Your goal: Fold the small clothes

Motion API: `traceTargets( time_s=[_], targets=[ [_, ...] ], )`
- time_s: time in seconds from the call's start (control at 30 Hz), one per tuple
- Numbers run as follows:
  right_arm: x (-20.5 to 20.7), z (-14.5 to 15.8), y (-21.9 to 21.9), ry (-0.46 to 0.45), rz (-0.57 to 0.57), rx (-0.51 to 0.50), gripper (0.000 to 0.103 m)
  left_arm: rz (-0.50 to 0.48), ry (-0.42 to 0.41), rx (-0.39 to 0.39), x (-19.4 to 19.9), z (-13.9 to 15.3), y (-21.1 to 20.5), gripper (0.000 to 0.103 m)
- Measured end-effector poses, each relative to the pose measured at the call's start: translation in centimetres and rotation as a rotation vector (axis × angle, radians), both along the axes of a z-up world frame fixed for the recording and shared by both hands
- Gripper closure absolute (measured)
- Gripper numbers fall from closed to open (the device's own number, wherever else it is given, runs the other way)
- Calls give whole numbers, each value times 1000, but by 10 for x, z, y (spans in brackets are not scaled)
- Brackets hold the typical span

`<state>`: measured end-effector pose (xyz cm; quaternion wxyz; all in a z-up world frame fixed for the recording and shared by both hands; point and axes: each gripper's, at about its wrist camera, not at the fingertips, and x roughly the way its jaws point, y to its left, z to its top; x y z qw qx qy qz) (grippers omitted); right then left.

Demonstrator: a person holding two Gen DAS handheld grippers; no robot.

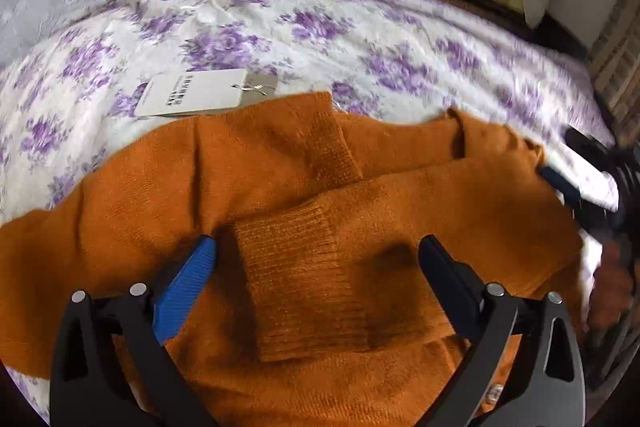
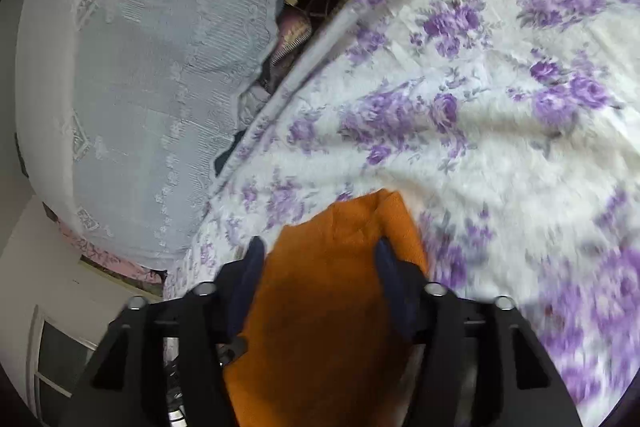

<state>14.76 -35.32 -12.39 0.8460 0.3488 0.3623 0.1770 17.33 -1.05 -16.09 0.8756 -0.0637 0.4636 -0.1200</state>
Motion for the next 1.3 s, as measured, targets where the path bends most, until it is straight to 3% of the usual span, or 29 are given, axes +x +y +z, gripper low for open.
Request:
traceTargets(
  time_s=[0.1,0.17,0.23,0.3,0.4,0.5,0.57,0.73,1.07,1.13,1.2,1.3],
  targets=[
    [-17,0,28,9,148,-21,24,61,4,-115,-10,10,26,5],
    [-21,-11,43,33,191,-121,23,115,6,-197,-22,16,50,5],
    [-28,-5,50,-15,189,-208,23,166,8,-253,-37,18,73,5],
    [-36,5,43,-38,147,-175,23,232,4,-288,-58,21,100,5],
    [-51,14,38,-84,154,-114,23,318,-15,-275,-87,24,135,5],
    [-73,15,35,-125,165,-144,23,408,-23,-292,-119,19,174,5],
    [-76,9,33,-122,153,-153,23,474,-14,-338,-135,13,199,5],
    [-66,-4,24,-81,131,-67,23,612,4,-534,-156,-10,248,5],
    [-66,-6,23,-92,116,-52,23,764,-56,-510,-114,-21,283,6],
    [-66,-7,22,-96,112,-42,23,793,-69,-501,-113,-22,290,19],
    [-65,-8,22,-93,113,-39,23,808,-61,-488,-115,-25,295,50],
    [-64,-9,23,-89,115,-34,23,820,-54,-514,-119,-28,300,72]
  ],
)
